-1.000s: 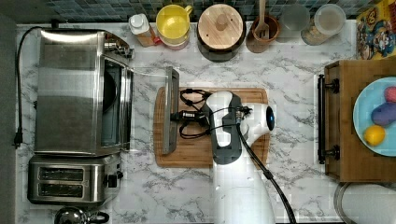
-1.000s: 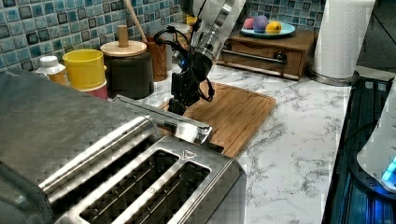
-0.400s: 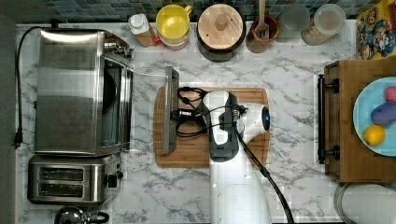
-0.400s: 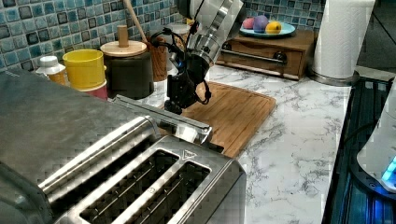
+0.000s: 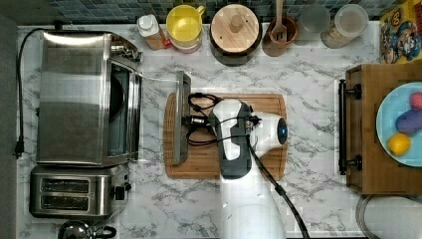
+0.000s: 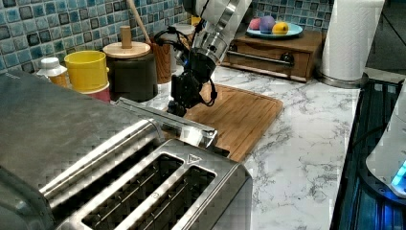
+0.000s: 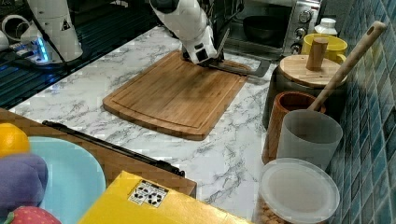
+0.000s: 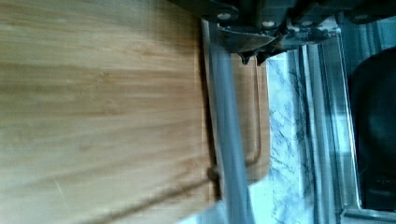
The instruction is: Close the oven.
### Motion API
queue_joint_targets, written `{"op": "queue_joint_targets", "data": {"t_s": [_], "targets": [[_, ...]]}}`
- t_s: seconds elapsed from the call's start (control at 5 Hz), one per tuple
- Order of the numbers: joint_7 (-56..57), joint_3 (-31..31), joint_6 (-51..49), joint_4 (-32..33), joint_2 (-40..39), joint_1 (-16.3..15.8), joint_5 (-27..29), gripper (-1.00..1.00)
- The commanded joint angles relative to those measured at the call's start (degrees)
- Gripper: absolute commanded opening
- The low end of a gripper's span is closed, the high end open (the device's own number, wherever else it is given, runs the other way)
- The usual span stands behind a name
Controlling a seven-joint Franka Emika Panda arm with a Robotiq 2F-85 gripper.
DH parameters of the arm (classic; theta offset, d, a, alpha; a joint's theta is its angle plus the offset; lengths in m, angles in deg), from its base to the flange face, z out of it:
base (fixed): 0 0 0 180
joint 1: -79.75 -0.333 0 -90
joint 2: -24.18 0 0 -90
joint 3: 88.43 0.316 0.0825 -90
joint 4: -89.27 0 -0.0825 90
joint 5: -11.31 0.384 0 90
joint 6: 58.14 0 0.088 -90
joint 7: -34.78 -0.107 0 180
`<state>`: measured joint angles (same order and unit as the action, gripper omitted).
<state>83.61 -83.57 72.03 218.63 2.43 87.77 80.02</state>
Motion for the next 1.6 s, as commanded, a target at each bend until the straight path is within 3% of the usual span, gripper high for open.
{"op": "queue_joint_targets", "data": {"t_s": [0.2,0.4,1.0,1.2,1.6], "targets": [[-7.21,10.74,1.99,-6.42,10.36,-10.3,-3.87,-1.0],[-11.16,13.11,5.52,-6.81,11.19,-11.92,-8.92,-1.0],[-15.26,17.14,6.06,-7.33,17.3,-11.68,-10.84,-1.0],[-18.06,18.14,9.91,-7.12,18.24,-13.48,-15.33,-1.0],[-40.46,23.37,16.99,-7.57,19.58,-13.75,-39.62,-1.0]]}}
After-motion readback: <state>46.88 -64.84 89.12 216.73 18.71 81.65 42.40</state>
